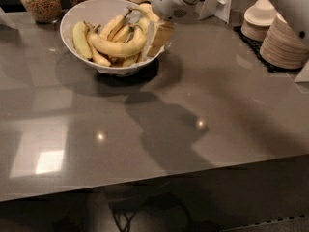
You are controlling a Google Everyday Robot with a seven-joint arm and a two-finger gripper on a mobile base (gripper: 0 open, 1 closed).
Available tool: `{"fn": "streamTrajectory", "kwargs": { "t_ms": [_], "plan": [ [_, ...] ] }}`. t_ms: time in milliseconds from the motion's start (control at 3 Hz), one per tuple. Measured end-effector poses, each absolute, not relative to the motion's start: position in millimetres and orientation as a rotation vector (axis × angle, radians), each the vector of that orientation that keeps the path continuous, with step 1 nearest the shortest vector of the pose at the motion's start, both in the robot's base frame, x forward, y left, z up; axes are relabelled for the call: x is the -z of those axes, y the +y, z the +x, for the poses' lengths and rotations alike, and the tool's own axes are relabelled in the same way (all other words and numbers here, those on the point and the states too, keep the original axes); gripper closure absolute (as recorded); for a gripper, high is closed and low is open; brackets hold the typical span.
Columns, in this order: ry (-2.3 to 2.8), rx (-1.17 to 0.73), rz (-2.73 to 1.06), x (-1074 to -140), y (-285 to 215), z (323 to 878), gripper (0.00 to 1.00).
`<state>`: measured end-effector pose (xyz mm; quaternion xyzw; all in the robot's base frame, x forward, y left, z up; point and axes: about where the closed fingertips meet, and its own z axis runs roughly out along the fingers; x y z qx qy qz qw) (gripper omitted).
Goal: Pick banana from white bowl
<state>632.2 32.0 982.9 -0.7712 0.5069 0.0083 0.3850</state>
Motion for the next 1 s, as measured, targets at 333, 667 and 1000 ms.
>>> {"fn": "streamTrajectory", "kwargs": {
  "t_ms": [333,667,1000],
  "plan": [
    [1.276,-0.015,-1.991,-978,35,644,0.41],
    [1.269,-0.030,-2.004,-968,41,651,0.53],
    [1.268,-0.048,-2.009,-961,46,653,0.51]
  ]
}}
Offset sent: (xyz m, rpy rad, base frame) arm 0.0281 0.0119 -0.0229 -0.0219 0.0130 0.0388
